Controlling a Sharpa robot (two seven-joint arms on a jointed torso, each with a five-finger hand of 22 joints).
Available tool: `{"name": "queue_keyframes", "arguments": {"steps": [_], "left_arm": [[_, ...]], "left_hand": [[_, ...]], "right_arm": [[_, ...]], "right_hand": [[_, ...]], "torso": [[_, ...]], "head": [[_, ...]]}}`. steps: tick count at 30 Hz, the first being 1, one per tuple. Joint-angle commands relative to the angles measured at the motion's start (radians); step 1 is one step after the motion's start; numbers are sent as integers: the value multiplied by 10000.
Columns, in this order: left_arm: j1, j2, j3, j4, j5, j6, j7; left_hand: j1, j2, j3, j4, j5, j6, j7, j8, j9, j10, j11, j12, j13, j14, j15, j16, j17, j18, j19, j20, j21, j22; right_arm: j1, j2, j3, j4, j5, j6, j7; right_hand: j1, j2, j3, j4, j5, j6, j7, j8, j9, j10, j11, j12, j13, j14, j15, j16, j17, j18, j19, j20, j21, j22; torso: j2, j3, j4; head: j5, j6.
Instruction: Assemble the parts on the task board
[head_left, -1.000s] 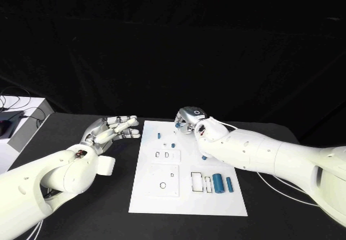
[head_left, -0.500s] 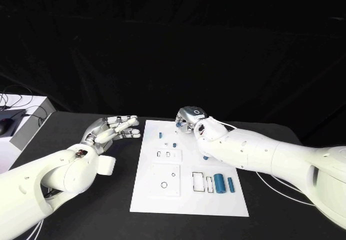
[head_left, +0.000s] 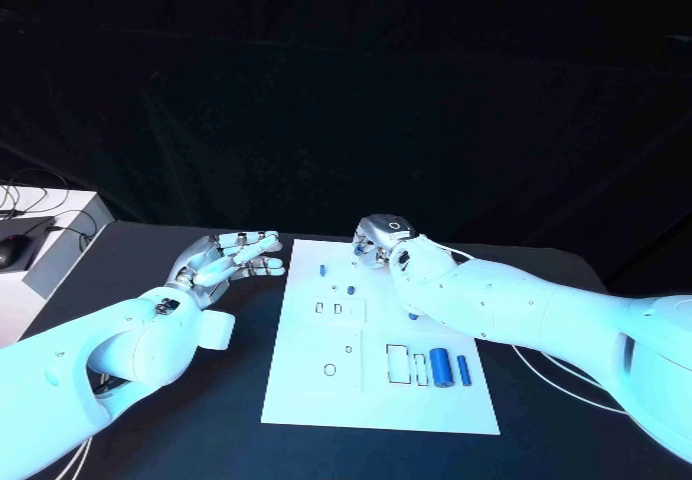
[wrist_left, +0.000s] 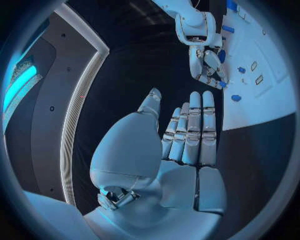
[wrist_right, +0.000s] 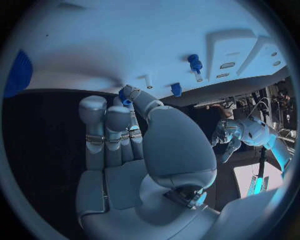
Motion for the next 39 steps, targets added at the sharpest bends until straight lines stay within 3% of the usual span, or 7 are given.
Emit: {"name": "queue_keyframes", "arguments": {"steps": [1,6,11,16,22,29,39], "left_arm": [[10,18,10,8,-5,108,20],[10,15,10,5,-5,109,12],[10,8,10,1,-5,108,2],[10,1,10,-15,-5,109,-9],[11,-17,10,-30,-5,104,-13],[11,-47,10,-51,-5,98,-13],[9,-97,10,-109,-4,99,8]], "left_hand": [[40,-12,34,9,-26,-70,-9,-17,-11,-66,1,40,-5,-57,11,32,-9,-25,-63,22,69,-10],[40,-12,34,9,-26,-70,-9,-17,-11,-66,1,40,-5,-57,11,32,-9,-25,-63,22,69,-10],[44,-21,33,11,-25,-109,-7,-17,-12,-88,6,42,-5,-67,15,32,-16,-24,-71,27,78,-36],[44,-21,33,11,-25,-109,-7,-17,-12,-88,6,42,-5,-67,15,32,-16,-24,-71,27,78,-36],[44,-24,36,16,-29,-171,-1,-21,-15,-111,12,42,-5,-75,19,29,-20,-24,-79,32,78,-49],[46,-37,37,17,-29,-188,-3,-19,-14,-128,16,42,-5,-75,22,31,-22,-22,-81,35,82,-61],[46,-37,37,17,-29,-188,-3,-19,-14,-128,16,42,-5,-75,22,31,-22,-22,-81,35,82,-61]], "right_arm": [[-30,53,-6,-40,-128,230,150],[-34,103,-7,-135,-20,89,227],[-34,136,-8,-205,186,-123,408],[-34,126,-10,-187,347,-300,580],[-33,10,-11,-63,471,-467,692],[-27,-404,-10,451,635,-818,822],[341,-1842,45,2072,1975,-1127,1148]], "right_hand": [[15,302,58,30,-28,35,16,2,205,264,-158,38,25,-42,-14,-1,-7,148,549,-3,-86,451],[-67,211,23,105,-174,-293,133,-27,104,-143,-22,35,15,-61,77,-47,-10,188,536,57,-280,438],[-295,-264,-231,323,-444,-1117,357,-43,-92,-1194,297,38,4,-155,276,-315,-140,451,394,217,-1679,32],[313,-474,-1662,707,-502,-1741,309,-34,-85,-2432,531,65,8,-58,452,-506,-285,738,517,473,-2302,-370],[843,-802,-2070,1378,-478,-2271,268,-39,-108,-3359,660,25,-25,-62,533,-657,-420,937,506,587,-2989,-772],[1035,-888,-2127,1700,-475,-2240,375,-42,-108,-3073,638,32,-15,-48,520,-662,-444,941,506,581,-2951,-906],[659,-625,-1529,1195,-81,-1594,443,-31,-106,-658,186,18,18,-3,228,-527,-371,655,524,303,-2220,-701]], "torso": [[10,-1,-2],[13,-5,0],[18,-9,1],[25,-4,1],[25,-3,-14],[28,8,-22],[26,76,-166]], "head": [[14,-7],[13,-4],[14,2],[33,9],[39,2],[23,25],[-12,124]]}}
